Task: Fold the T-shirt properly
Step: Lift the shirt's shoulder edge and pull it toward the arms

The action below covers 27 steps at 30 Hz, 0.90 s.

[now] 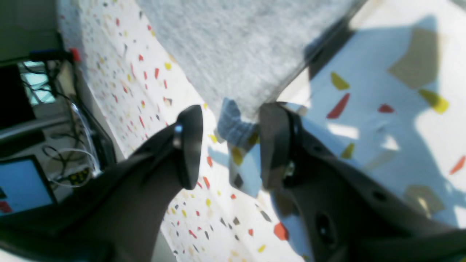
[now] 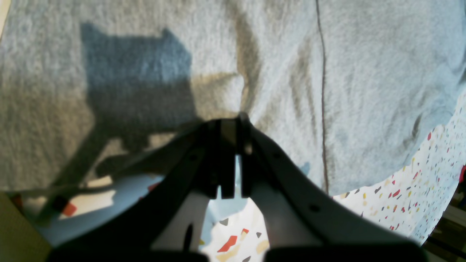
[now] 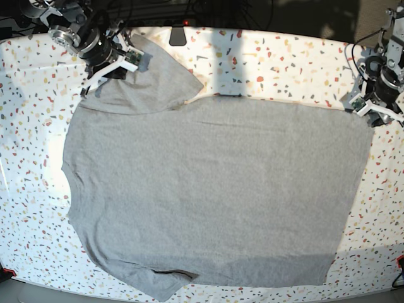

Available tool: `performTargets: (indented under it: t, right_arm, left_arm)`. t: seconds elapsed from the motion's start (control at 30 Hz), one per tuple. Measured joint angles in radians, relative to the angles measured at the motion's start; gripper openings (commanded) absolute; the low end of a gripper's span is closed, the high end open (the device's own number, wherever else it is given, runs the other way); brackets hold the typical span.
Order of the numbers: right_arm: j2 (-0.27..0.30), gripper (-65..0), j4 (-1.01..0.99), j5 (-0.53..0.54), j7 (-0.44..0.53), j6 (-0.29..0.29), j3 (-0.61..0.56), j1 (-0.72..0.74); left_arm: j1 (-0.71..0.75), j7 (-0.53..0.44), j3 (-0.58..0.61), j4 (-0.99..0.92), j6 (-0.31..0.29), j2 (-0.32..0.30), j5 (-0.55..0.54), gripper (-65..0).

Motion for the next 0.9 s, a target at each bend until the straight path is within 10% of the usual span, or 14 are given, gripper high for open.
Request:
performTargets:
  t: [0.6,0.9]
  right_arm:
    - [0.0,-65.0,0.0,-0.001,0.0,0.0,0.0,0.0]
    - [0.0,-65.0,0.0,-0.001,0.0,-0.003,0.0,0.0]
  left_arm:
    - [-0.115,-0.042,0.129,-0.05,-0.216,-0.054,0.064,-40.0]
    - [-0.154,-0.046,0.22,-0.108,-0.21,-0.084,0.074,-65.0]
